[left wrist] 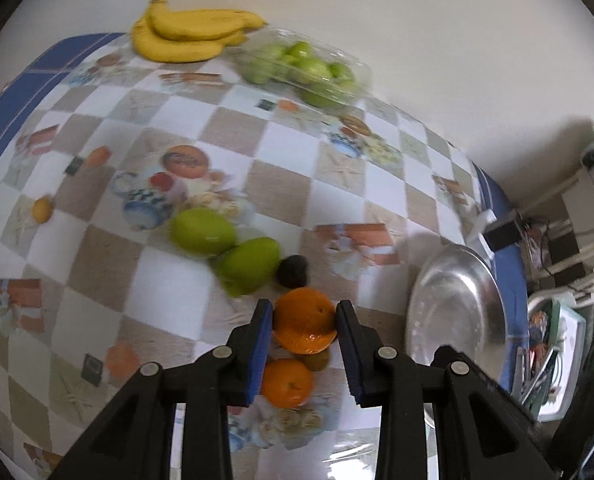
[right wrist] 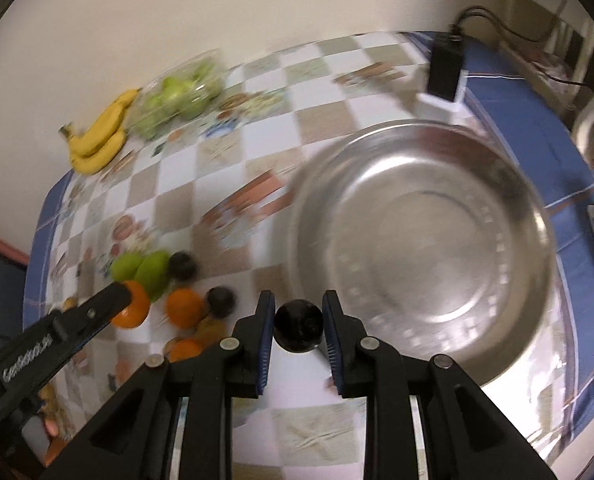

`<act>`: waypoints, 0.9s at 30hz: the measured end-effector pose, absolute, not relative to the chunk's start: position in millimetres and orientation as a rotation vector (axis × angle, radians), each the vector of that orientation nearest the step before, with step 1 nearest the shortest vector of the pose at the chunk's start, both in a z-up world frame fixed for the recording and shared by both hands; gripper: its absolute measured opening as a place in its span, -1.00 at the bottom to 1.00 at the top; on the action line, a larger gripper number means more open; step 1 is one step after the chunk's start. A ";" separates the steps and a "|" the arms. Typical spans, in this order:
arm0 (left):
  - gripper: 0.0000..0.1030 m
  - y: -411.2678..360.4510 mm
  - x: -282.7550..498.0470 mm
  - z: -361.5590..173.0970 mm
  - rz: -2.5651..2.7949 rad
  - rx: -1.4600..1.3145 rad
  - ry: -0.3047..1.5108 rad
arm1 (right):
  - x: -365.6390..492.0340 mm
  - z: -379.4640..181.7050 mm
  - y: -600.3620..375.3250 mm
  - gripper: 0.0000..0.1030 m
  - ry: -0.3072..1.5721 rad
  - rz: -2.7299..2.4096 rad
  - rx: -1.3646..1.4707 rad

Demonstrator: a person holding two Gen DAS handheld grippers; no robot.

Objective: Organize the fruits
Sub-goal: 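Carry the orange with the left tool while the right tool carries the plum over the steel bowl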

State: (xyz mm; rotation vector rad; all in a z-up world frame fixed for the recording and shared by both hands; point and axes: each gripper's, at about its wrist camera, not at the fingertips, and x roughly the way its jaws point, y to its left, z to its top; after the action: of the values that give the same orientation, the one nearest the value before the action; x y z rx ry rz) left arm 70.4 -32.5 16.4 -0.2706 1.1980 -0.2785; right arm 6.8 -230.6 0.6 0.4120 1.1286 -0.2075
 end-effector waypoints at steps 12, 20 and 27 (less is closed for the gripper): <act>-0.32 -139.5 68.8 14.7 -0.504 -0.123 1.223 | -10.4 -23.2 -298.5 -0.51 1.116 -0.423 0.491; -0.32 -191.1 77.5 -7.6 -0.549 -0.025 1.248 | -17.4 -39.0 -331.2 -0.51 1.132 -0.520 0.536; -0.32 -202.1 82.3 -32.0 -0.536 0.007 1.288 | -17.0 -48.3 -337.3 -0.51 1.156 -0.542 0.544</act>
State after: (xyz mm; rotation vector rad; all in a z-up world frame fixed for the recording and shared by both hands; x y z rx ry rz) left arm 82.3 -202.1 -32.0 0.0067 1.2877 -0.5365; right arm -17.0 -337.3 -48.3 0.5440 1.1560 -0.5422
